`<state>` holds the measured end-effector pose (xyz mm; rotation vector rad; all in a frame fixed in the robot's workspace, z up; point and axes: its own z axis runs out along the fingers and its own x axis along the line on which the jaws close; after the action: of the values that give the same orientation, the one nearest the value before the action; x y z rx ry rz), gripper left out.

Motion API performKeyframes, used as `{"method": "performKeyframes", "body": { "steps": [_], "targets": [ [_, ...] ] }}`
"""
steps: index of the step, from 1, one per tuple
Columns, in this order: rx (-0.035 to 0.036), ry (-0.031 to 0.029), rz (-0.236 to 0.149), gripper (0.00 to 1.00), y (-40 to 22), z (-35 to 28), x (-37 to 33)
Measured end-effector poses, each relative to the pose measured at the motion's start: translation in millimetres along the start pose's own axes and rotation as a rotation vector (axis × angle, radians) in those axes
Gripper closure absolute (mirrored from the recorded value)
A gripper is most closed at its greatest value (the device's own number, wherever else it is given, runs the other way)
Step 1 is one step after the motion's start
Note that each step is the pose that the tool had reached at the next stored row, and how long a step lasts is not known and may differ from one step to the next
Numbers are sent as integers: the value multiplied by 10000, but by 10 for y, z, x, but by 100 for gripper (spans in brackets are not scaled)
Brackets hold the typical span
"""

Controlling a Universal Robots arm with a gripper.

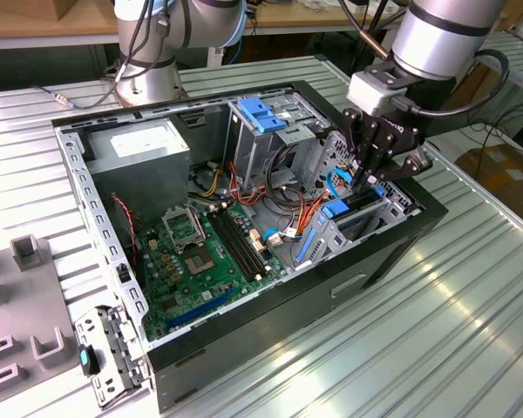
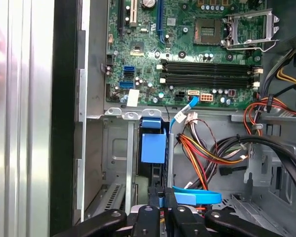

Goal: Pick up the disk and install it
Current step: 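Insert the second disk wire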

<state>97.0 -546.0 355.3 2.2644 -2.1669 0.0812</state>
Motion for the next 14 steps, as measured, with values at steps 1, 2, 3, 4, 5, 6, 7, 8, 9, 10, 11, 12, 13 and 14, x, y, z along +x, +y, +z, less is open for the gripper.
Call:
{"method": "performKeyframes", "body": {
  "steps": [1, 2, 3, 4, 5, 6, 7, 8, 9, 10, 11, 12, 13, 14],
  "targets": [
    [2, -36, 2, 84, 1, 7, 5],
    [4, -88, 5, 84, 2, 12, 11],
    [6, -137, 8, 84, 3, 15, 19],
    [8, -190, 9, 84, 4, 18, 30],
    [11, -260, 10, 84, 4, 22, 45],
    [13, -305, 12, 84, 5, 26, 59],
    [15, -351, 14, 84, 5, 29, 73],
    [19, -439, 17, 84, 5, 31, 92],
    [23, -525, 22, 84, 6, 33, 105],
    [27, -608, 29, 84, 6, 35, 117],
    [30, -676, 35, 84, 7, 38, 129],
    [33, -772, 50, 84, 7, 41, 149],
    [36, -834, 85, 84, 7, 48, 162],
    [38, -890, 193, 84, 6, 58, 168]
  ]
}}
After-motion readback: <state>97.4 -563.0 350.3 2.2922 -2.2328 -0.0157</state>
